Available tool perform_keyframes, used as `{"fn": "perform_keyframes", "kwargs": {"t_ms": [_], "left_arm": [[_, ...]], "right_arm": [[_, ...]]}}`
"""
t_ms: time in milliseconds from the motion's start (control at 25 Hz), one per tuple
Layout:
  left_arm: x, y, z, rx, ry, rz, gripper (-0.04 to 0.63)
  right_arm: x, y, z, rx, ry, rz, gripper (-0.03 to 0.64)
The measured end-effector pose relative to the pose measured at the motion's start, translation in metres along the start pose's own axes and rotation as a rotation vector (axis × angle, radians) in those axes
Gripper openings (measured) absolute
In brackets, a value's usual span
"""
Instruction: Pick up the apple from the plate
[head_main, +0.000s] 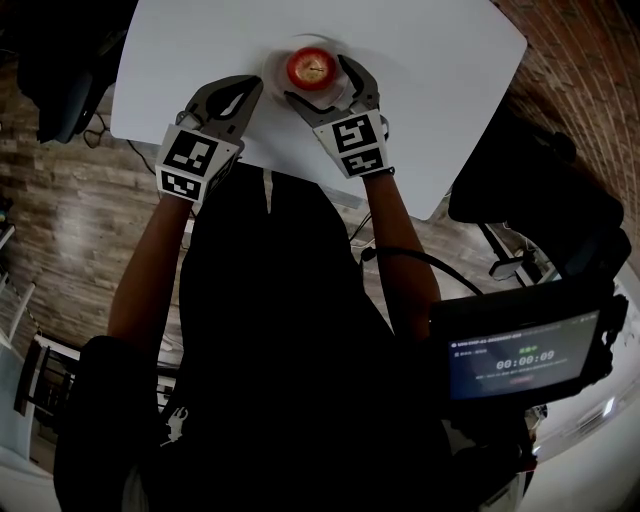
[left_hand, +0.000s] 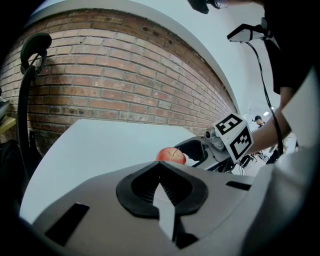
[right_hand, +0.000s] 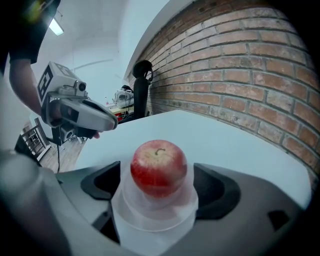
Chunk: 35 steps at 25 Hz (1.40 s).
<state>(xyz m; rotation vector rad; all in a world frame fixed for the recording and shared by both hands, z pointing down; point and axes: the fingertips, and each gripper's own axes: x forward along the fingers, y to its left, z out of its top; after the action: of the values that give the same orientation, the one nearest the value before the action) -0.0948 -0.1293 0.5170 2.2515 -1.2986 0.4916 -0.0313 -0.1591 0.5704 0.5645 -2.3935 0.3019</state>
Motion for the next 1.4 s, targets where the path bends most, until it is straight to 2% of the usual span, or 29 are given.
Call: {"fn": "perform_keyframes", "kwargs": {"t_ms": [800, 920, 1040, 1400], "left_arm": [[-0.014, 0.007, -0.005, -0.004, 0.004, 0.032, 0.006], [-0.017, 0.007, -0.005, -0.004, 0.001, 0.032, 0.006], [-0.020, 0.007, -0.006, -0.001, 0.000, 0.033, 0.006], [-0.026, 0.003, 0.004, 0.025, -0.019, 0.028, 0.006]], "right_arm": [[0.017, -0.005, 0.001, -0.036, 0.021, -0.012, 0.433], [0.017, -0.006, 0.001, -0.048, 0.024, -0.031, 0.399], [0.017, -0.005, 0.002, -0.055, 0.024, -0.040, 0.399], [0.001, -0.005, 0.014, -0.028, -0.021, -0.067, 0.397]]}}
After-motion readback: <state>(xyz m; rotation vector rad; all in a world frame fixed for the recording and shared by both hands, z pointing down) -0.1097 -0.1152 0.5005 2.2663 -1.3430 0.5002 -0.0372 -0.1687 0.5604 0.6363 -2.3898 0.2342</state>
